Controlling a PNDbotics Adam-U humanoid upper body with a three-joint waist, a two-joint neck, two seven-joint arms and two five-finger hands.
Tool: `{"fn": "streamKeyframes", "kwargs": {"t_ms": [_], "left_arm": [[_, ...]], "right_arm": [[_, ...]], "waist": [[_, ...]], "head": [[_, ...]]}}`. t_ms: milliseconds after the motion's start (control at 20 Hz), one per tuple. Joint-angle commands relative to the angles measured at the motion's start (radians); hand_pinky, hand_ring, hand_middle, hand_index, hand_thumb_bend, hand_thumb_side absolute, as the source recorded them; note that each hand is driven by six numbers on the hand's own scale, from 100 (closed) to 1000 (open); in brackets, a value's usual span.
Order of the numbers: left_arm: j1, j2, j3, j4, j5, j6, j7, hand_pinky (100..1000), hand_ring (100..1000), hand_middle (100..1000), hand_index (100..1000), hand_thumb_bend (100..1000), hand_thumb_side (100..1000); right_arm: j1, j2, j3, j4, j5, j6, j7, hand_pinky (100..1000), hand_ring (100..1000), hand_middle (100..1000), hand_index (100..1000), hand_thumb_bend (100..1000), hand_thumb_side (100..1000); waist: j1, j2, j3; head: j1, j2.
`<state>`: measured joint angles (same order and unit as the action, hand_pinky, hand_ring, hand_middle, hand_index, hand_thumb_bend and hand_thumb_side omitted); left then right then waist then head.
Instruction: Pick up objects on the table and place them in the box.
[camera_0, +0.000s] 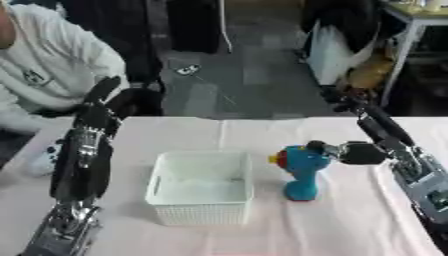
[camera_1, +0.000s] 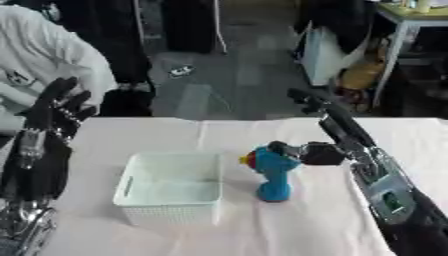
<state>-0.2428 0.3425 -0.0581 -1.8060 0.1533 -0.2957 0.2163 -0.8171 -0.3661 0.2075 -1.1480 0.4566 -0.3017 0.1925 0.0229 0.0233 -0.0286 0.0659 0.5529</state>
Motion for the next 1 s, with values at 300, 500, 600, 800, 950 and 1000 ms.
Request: {"fn": "streamKeyframes", "kwargs": {"t_ms": [300, 500, 600, 800, 950, 1000], "left_arm": [[-0.007, 0.019, 0.000, -0.017, 0.001, 0.000, -0.001, 857, 912, 958, 983, 297, 846], [-0.006, 0.019, 0.000, -0.017, 0.001, 0.001, 0.000, 857, 912, 958, 983, 296, 847], [-0.007, 0.019, 0.000, -0.017, 0.002, 0.001, 0.000, 857, 912, 958, 983, 296, 847], [-0.008, 0.018, 0.000, -0.018, 0.002, 0.001, 0.000, 857, 912, 958, 983, 295, 848], [-0.009, 0.017, 0.000, -0.019, 0.003, 0.001, 0.000, 857, 912, 958, 983, 295, 847], [-0.009, 0.017, 0.000, -0.019, 0.003, 0.001, 0.000, 857, 912, 958, 983, 295, 847]], "right_arm": [[-0.062, -0.040, -0.016, 0.075, -0.004, -0.043, 0.099, 835, 908, 899, 1000, 852, 576], [-0.072, -0.043, -0.020, 0.092, -0.002, -0.061, 0.116, 838, 908, 898, 1000, 854, 581], [-0.076, -0.044, -0.021, 0.101, -0.008, -0.069, 0.122, 840, 910, 899, 1000, 851, 589], [-0.083, -0.044, -0.021, 0.127, -0.023, -0.087, 0.140, 839, 909, 898, 1000, 846, 603], [-0.090, -0.048, -0.014, 0.149, -0.043, -0.105, 0.171, 840, 913, 899, 1000, 838, 624], [-0.094, -0.050, -0.012, 0.156, -0.051, -0.110, 0.183, 840, 913, 900, 1000, 834, 630]], "waist": [[0.001, -0.010, 0.002], [0.001, -0.009, 0.002], [0.002, -0.008, 0.003], [0.003, -0.006, 0.004], [0.004, -0.005, 0.006], [0.004, -0.004, 0.007]], "head": [[-0.011, 0.000], [-0.011, -0.002], [-0.011, -0.004], [-0.011, -0.009], [-0.011, -0.013], [-0.011, -0.015]]}}
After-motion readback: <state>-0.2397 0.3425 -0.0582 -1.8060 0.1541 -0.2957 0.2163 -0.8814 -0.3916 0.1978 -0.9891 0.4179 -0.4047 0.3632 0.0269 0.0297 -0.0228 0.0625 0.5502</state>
